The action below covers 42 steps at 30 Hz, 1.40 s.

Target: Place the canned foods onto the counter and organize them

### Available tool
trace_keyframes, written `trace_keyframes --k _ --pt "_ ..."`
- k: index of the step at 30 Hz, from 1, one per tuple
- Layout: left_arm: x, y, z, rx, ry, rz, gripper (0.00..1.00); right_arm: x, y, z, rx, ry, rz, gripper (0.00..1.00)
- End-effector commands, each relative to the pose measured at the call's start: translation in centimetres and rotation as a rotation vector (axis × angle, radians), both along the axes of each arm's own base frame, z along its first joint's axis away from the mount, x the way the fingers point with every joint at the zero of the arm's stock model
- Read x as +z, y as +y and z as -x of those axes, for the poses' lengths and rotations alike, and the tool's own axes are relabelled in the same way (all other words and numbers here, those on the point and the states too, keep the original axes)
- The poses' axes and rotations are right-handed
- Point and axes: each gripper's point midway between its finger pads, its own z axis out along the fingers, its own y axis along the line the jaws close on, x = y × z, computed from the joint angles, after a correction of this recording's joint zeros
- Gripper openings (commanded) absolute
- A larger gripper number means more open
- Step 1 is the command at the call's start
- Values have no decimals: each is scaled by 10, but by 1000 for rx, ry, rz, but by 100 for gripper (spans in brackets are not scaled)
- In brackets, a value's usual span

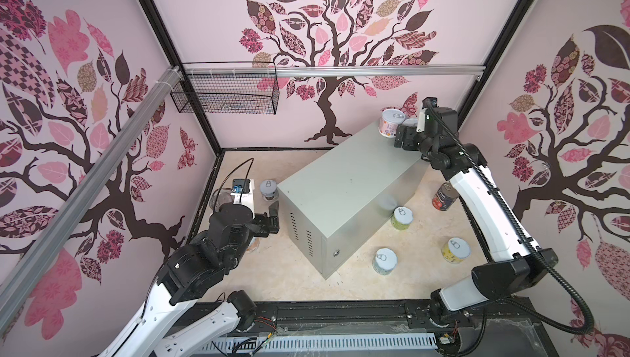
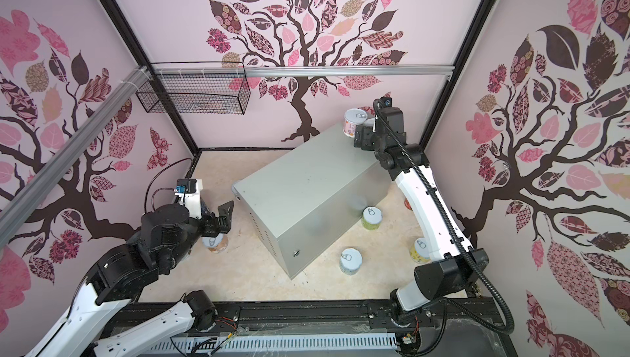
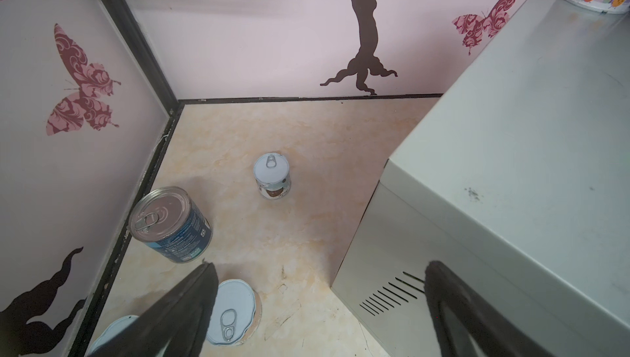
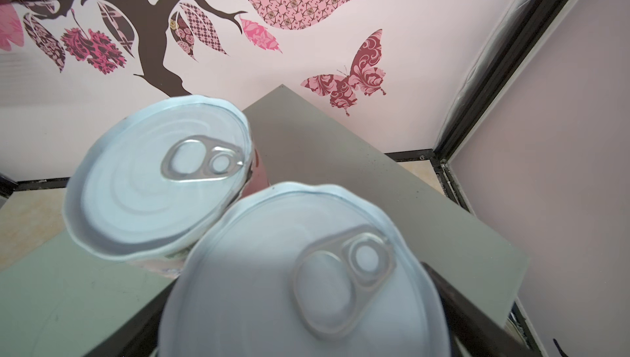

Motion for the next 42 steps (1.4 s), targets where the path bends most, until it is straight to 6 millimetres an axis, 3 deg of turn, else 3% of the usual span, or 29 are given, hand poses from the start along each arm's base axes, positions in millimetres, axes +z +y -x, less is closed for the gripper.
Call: trace_keyframes --k 1,8,12,18,21,26,33,39,42 --pt "2 2 5 -4 4 15 98 5 -2 -2 -13 5 -7 100" --pt "-1 2 15 -31 24 10 98 34 -7 13 -23 -35 -23 100" --pt "7 5 21 -41 24 20 98 66 -15 30 -38 -78 -27 100" --pt "19 8 34 -70 49 77 98 108 -25 74 -34 -159 -58 100" --pt "27 10 41 -83 61 109 98 112 -24 98 -6 -186 -106 100" --pt "40 16 50 -59 100 160 98 94 -12 137 83 -219 -260 100" --pt "54 22 49 13 157 149 98 41 22 195 238 -173 -438 100" --pt "41 21 30 123 208 100 98 -1 -4 250 181 -179 -493 100" --pt "30 23 22 173 232 109 98 -25 -12 263 158 -162 -502 100"
